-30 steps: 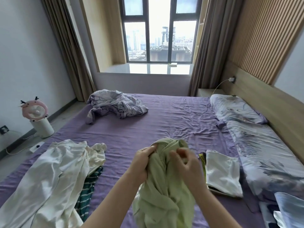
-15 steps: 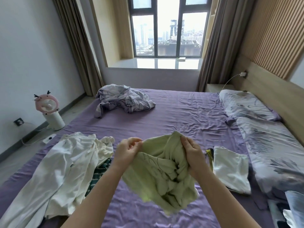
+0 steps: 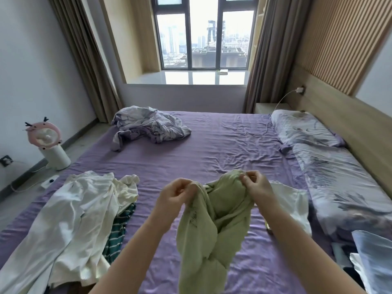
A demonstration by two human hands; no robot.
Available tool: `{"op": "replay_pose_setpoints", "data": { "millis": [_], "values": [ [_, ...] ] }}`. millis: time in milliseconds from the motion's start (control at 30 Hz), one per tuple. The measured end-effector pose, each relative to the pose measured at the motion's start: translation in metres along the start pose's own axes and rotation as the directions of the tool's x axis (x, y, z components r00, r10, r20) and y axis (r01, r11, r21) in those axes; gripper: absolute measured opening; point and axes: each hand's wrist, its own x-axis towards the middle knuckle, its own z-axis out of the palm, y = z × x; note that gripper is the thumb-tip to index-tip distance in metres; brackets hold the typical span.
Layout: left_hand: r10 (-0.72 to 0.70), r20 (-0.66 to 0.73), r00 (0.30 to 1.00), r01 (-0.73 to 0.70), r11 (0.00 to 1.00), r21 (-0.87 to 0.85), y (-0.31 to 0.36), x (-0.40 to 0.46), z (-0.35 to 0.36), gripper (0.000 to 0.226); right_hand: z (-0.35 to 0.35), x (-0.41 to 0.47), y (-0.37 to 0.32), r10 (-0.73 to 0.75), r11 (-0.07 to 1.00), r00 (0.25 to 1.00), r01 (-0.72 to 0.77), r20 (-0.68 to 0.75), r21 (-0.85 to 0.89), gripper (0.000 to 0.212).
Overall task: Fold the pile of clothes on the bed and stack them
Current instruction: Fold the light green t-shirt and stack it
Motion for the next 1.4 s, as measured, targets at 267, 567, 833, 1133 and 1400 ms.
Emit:
{"op": "replay_pose_setpoints", "data": {
  "millis": [267,567,833,1133,1400],
  "values": [
    [-0.222,0.181,0.958,0.286,0.696,-0.659,0.040,0.017,0.002,0.036,0.034,-0.035,-0.005,-0.457,0.855,0.837,0.507,0.302,-0.111,0.018],
    [-0.067,-0.393,0.917,0.039,0.996,-0.079,0.018,0.019,-0.028,0.007,0.033,-0.031,-0.033,-0.236,0.904,0.881,0.044,0.410,0.426,0.022],
    [-0.093,0.141,0.986,0.071,0.986,0.152,-0.023,-0.012,0.004,0.059,0.035,-0.028,-0.031,-0.077,0.694,0.887,-0.280,0.455,0.664,0.032],
    [-0.292,0.053,0.955,0.296,0.922,-0.249,0.011,0.012,0.013,0.035,0.005,-0.027,-0.012,-0.471,0.882,0.882,0.471,0.008,-0.032,0.015],
    [-0.412,0.021,0.911,0.389,0.843,-0.371,0.030,0.024,0.023,0.041,0.037,-0.061,-0.002,-0.577,0.784,0.805,0.594,0.139,-0.180,0.020]
  ]
}}
